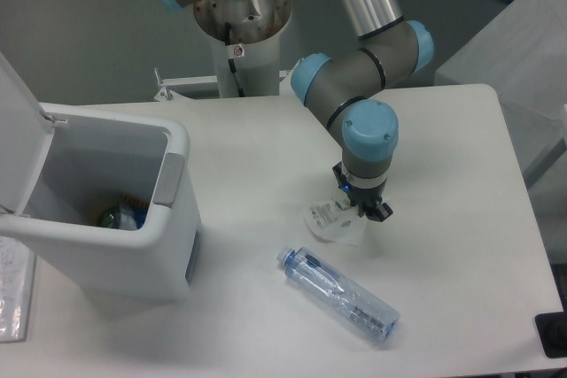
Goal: Place the trash in the trash can
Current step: 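Close the gripper on the white wrapper and lift it, then carry the held wrapper over the white trash bin opening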
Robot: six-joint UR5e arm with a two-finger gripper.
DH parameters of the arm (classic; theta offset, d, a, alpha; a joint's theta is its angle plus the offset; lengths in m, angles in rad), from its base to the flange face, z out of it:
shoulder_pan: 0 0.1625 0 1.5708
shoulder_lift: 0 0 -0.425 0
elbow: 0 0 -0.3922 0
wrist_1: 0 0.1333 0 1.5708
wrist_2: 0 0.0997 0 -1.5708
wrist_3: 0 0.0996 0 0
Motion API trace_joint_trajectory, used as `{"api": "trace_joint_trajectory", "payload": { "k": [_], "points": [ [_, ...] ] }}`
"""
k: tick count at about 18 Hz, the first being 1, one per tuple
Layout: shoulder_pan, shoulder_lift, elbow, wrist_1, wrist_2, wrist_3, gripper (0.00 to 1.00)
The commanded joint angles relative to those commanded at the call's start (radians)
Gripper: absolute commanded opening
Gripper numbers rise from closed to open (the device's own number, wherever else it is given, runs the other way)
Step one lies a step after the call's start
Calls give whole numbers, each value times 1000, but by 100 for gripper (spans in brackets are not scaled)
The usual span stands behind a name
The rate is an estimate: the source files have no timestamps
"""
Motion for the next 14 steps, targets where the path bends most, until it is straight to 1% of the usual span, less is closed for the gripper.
{"api": "trace_joint_trajectory", "payload": {
  "k": [3,5,7,9,11,14],
  "points": [
    [8,5,37,-15,-5,2,0],
    [12,6,46,-18,-11,2,0],
    [32,31,58,-26,-64,0,0],
    [48,37,80,-40,-151,-14,0],
    [57,55,118,-61,-205,-85,0],
    [51,58,198,-98,-270,-197,0]
  ]
}}
